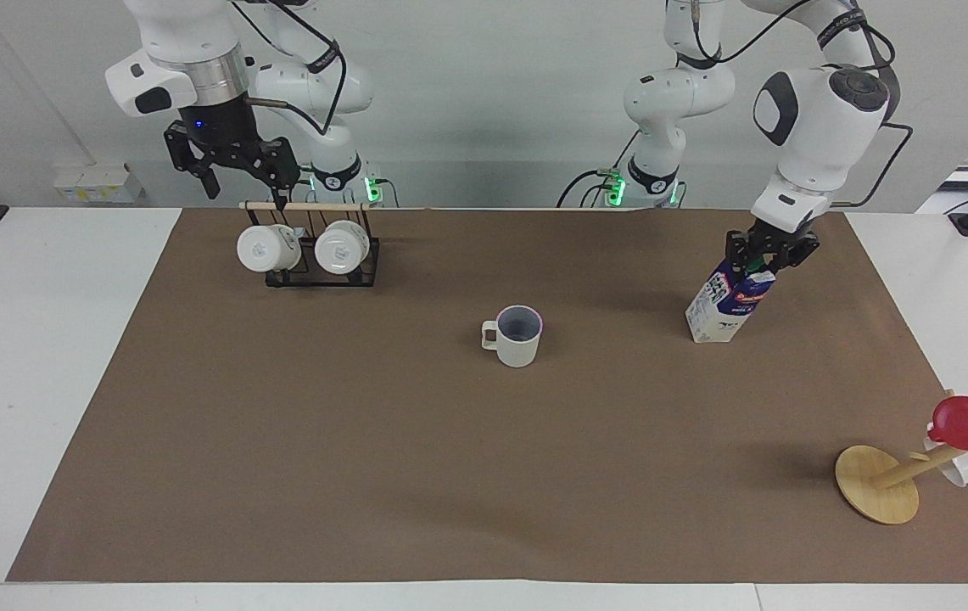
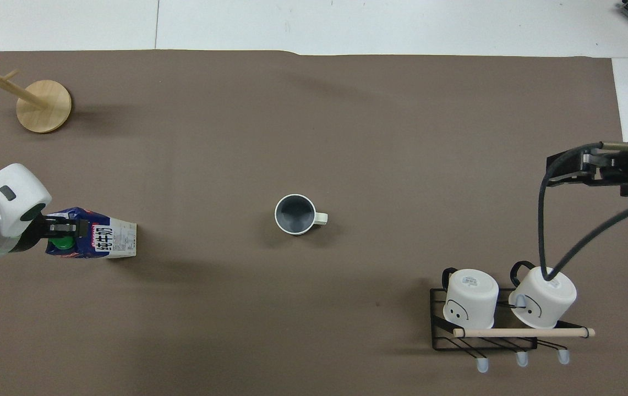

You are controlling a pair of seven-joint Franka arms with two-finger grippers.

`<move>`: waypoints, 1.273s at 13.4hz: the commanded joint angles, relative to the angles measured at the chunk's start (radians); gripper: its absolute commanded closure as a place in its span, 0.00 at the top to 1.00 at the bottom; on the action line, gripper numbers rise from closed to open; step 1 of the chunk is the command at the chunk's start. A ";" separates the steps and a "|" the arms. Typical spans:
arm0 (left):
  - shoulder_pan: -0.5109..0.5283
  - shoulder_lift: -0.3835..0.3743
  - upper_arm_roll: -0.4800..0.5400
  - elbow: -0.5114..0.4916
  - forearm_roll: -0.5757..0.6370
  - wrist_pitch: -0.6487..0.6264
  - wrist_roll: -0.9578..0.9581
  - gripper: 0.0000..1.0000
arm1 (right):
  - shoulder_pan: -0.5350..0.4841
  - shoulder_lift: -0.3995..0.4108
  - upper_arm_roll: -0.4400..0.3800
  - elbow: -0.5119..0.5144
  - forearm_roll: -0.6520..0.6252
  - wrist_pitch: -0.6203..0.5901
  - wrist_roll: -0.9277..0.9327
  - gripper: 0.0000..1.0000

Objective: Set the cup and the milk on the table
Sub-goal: 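Grasp the purple milk carton with the left gripper and lift it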

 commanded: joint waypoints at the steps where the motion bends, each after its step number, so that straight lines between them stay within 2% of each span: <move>1: -0.014 -0.010 0.009 -0.016 0.019 0.007 0.003 0.46 | -0.032 0.017 0.006 0.027 0.023 -0.010 -0.060 1.00; 4: -0.014 0.003 0.009 -0.001 0.019 0.004 -0.012 0.44 | -0.032 0.009 0.006 0.018 0.027 0.028 -0.062 1.00; 7: -0.035 0.032 0.004 0.062 0.018 -0.032 -0.085 0.44 | -0.030 0.008 0.006 0.014 0.032 0.031 -0.060 1.00; 11: -0.130 0.098 0.000 0.174 0.018 -0.093 -0.256 0.43 | -0.032 0.008 0.006 0.014 0.033 0.030 -0.049 1.00; 17: -0.297 0.118 -0.002 0.193 -0.042 -0.037 -0.440 0.41 | -0.032 0.008 0.006 0.014 0.035 0.028 -0.049 1.00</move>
